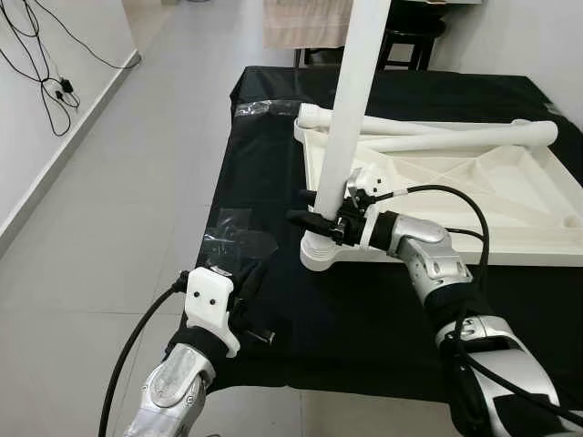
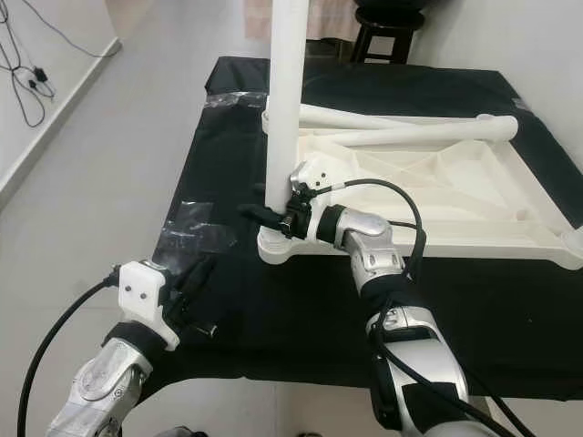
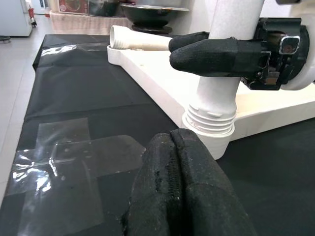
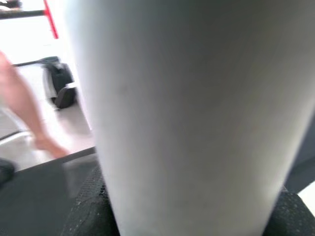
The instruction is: Building children table
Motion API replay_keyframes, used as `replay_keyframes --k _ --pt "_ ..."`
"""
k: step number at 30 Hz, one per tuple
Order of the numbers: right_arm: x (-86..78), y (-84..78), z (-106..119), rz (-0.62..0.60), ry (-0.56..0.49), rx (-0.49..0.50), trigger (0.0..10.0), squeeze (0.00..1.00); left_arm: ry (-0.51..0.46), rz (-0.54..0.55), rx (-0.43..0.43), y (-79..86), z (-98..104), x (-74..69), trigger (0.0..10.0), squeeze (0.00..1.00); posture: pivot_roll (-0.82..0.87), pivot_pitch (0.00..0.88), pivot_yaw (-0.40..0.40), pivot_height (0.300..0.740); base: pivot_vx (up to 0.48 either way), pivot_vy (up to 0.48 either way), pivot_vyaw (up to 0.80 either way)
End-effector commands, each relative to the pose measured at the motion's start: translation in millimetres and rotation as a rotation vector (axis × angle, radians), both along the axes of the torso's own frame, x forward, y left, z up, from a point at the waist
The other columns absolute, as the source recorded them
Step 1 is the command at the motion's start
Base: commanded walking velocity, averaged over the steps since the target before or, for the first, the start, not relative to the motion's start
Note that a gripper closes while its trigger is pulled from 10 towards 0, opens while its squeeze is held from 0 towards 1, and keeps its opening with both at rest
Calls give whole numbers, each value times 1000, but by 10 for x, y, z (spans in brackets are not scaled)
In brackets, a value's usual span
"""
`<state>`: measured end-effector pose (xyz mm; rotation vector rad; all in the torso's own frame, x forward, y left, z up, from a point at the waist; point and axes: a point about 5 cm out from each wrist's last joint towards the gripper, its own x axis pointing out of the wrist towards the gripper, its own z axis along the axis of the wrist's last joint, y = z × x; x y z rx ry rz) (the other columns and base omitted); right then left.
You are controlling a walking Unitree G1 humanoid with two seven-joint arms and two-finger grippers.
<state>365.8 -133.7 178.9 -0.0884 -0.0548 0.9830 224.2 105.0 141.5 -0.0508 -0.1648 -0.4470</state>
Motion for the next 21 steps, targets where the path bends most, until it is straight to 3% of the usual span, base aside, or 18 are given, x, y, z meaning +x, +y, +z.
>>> replay_keyframes --k 1,2,3,5,8,11,16,17,18,19,20,21 --pt "-12 -59 -111 -121 -2 -76 0 0 11 -1 -11 6 -5 -3 10000 0 65 143 -37 740 0 0 0" --pt "-15 -19 -186 -301 -14 -115 0 0 11 1 -10 18 -5 -1 10000 0 52 144 -34 740 0 0 0" --pt "-112 50 -303 -521 46 -51 0 0 11 1 -11 28 -4 2 10000 0 47 146 -32 740 0 0 0" --pt "-313 101 -424 -726 138 54 0 0 11 1 -12 35 -2 7 10000 0 48 148 -30 740 0 0 0" --pt "-439 382 -309 -566 7 -15 0 0 11 1 -9 48 -10 26 10000 0 42 141 -16 740 0 0 0" --pt "-287 352 -247 -571 2 -16 0 0 13 -2 -13 31 -14 37 10000 0 50 132 -33 740 0 0 0" --pt "-265 401 -275 -571 25 -22 0 0 9 2 -12 25 -10 41 10000 0 52 133 -32 740 0 0 0" --pt "-281 437 -254 -536 28 2 10000 0 7 6 -10 26 -8 42 10000 0 52 133 -31 740 0 0 0" --pt "-323 470 -207 -527 22 20 10000 545 6 8 -10 25 -6 43 10000 0 51 134 -32 740 0 0 0" --pt "-352 482 -146 -513 3 44 10000 804 6 9 -10 25 -5 44 10000 0 51 134 -32 740 0 0 0" --pt "-352 482 -146 -513 3 44 10000 804 6 9 -10 25 -5 44 10000 0 51 134 -32 740 0 0 0" --pt "-388 514 -70 -452 -22 74 10000 1000 6 7 -11 24 -4 44 10000 0 50 136 -33 740 0 0 0"
